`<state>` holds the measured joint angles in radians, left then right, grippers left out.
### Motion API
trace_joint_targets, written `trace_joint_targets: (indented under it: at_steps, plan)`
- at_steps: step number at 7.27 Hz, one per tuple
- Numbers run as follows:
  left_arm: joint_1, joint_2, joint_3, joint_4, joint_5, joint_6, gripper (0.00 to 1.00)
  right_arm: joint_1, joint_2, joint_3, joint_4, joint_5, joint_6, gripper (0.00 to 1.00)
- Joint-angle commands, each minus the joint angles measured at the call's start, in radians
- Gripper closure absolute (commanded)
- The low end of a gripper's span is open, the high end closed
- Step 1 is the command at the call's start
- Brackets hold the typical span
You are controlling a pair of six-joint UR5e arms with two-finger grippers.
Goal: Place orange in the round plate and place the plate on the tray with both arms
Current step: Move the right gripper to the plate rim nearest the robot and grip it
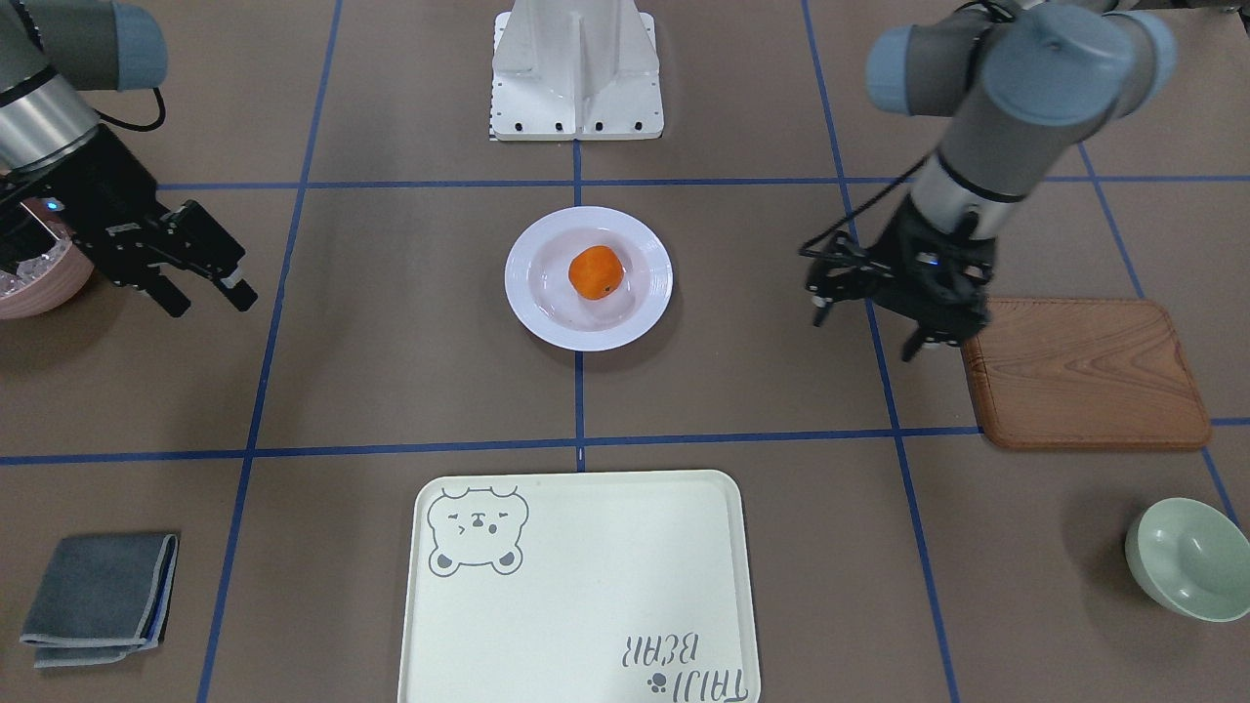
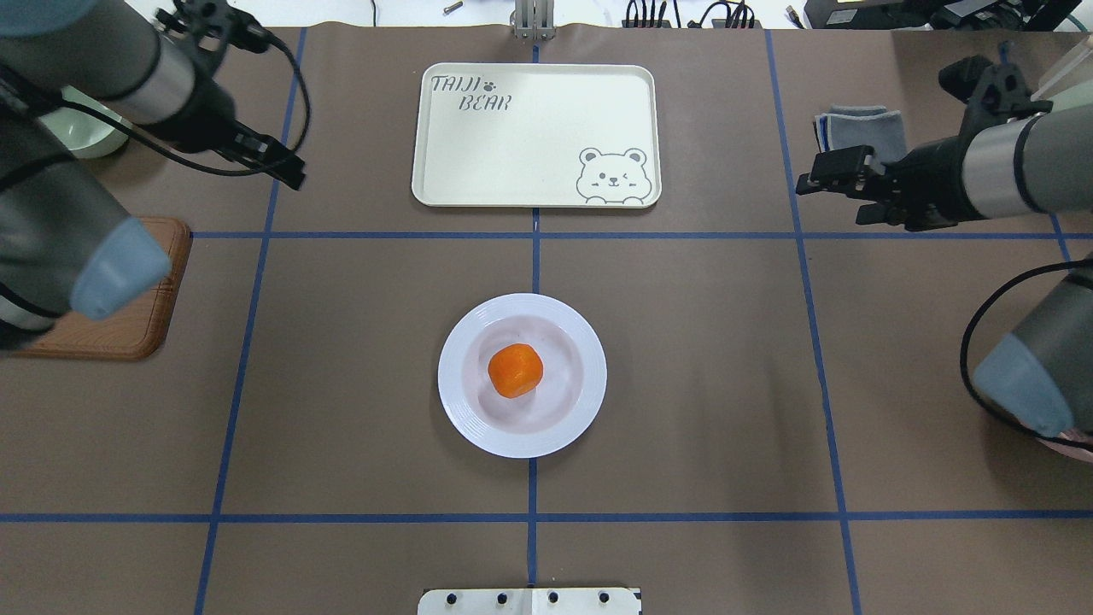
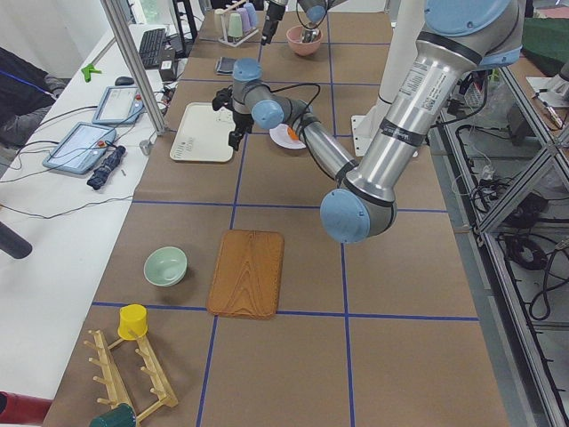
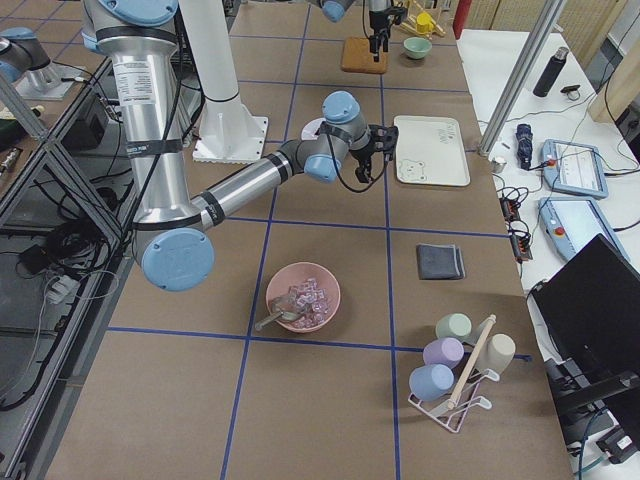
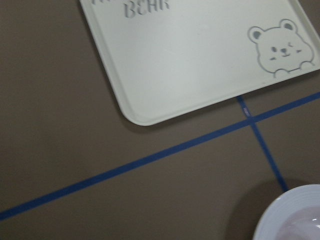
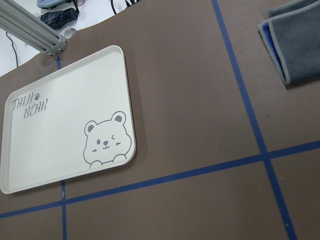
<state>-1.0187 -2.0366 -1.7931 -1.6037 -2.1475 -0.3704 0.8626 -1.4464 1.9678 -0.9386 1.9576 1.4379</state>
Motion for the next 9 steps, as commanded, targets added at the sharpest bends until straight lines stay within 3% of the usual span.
trace_joint_targets:
  at_steps: [1, 3, 5, 7, 9]
  plan:
    - [-0.241, 0.021, 0.093, 0.167, -0.043, 0.416, 0.01, -0.251, 0.003, 0.042, 0.05, -0.309, 0.227, 0.01]
    - [-0.419, 0.084, 0.264, 0.144, -0.078, 0.787, 0.01, -0.473, 0.011, 0.077, 0.05, -0.585, 0.364, 0.02]
    - [-0.604, 0.088, 0.436, 0.133, -0.141, 0.843, 0.01, -0.67, 0.018, 0.082, 0.052, -0.817, 0.506, 0.05]
    - [-0.682, 0.129, 0.512, 0.134, -0.14, 0.846, 0.01, -0.785, 0.061, 0.042, 0.052, -0.929, 0.59, 0.07]
    - [-0.715, 0.208, 0.503, 0.13, -0.141, 0.948, 0.01, -0.815, 0.135, -0.045, 0.05, -0.945, 0.611, 0.07]
